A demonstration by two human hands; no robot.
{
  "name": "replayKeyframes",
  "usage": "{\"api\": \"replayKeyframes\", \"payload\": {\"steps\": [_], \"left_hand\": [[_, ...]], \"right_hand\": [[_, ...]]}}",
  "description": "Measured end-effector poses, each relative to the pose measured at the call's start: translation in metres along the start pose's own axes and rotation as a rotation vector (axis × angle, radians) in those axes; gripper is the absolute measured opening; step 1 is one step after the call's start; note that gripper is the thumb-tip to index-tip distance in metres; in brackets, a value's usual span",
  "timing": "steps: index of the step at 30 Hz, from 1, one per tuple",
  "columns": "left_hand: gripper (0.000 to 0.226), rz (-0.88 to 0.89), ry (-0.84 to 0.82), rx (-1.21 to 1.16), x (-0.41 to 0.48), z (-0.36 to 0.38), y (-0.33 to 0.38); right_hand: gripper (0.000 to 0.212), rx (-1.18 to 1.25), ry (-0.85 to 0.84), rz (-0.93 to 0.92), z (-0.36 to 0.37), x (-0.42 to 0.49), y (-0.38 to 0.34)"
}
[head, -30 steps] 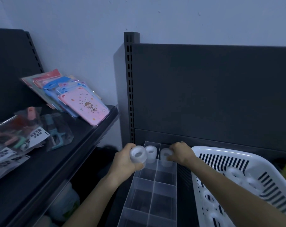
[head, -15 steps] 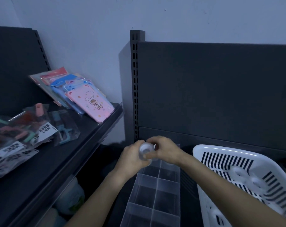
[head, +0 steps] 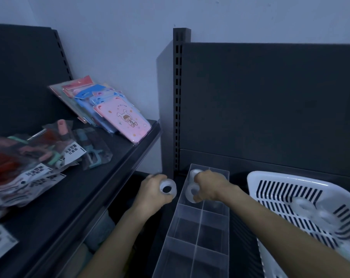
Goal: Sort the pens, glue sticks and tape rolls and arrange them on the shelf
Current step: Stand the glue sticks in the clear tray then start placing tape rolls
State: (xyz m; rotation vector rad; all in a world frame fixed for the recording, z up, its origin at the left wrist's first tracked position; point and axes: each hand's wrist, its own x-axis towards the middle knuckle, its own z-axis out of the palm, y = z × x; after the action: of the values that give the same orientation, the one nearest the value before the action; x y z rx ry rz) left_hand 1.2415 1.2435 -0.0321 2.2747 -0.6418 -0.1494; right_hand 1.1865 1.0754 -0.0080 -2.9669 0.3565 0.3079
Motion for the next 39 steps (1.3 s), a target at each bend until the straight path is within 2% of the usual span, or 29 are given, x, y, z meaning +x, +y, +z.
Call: {"api": "replayKeyframes", "payload": {"steps": [2, 5, 9, 14, 17, 19, 22, 26, 28, 36, 39], "left_hand": [[0.044, -0.009, 0.012, -0.022, 0.001, 0.001, -0.002], [0.038, -0.026, -0.009, -0.094, 0.0, 0.004, -0.003], [0.029, 0.028, -0.027, -0.198, 0.001, 0.007, 0.006], [0.027, 0.172, -0.165, 0.046, 0.02, 0.026, 0.025], [0.02, 0.198, -0.232, 0.307, 0.029, 0.041, 0.035], [0.024, 0.185, -0.242, 0.388, 0.033, 0.048, 0.039], [0.037, 0.146, -0.248, 0.44, 0.034, 0.055, 0.037], [0.016, 0.193, -0.192, 0.582, 0.032, 0.058, 0.032], [0.021, 0.198, -0.193, 0.623, 0.03, 0.061, 0.03], [0.017, 0.125, -0.147, 0.509, 0.018, 0.066, 0.033], [0.018, 0.114, -0.144, 0.552, 0.016, 0.066, 0.038]], "right_hand": [[0.029, -0.05, -0.035, 0.011, 0.005, 0.001, -0.003], [0.028, -0.082, -0.094, -0.013, 0.017, 0.006, -0.007], [0.032, -0.045, -0.024, -0.041, 0.02, 0.001, 0.0], [0.023, 0.236, 0.254, 0.011, 0.005, -0.032, 0.049], [0.019, 0.304, 0.346, 0.076, 0.005, -0.057, 0.073], [0.019, 0.341, 0.378, 0.101, 0.006, -0.071, 0.08], [0.022, 0.382, 0.389, 0.121, 0.005, -0.083, 0.086], [0.022, 0.388, 0.396, 0.124, 0.009, -0.086, 0.092], [0.022, 0.395, 0.385, 0.132, 0.01, -0.088, 0.095], [0.021, 0.391, 0.358, 0.186, 0.013, -0.115, 0.124], [0.019, 0.377, 0.358, 0.194, 0.016, -0.126, 0.134]]}}
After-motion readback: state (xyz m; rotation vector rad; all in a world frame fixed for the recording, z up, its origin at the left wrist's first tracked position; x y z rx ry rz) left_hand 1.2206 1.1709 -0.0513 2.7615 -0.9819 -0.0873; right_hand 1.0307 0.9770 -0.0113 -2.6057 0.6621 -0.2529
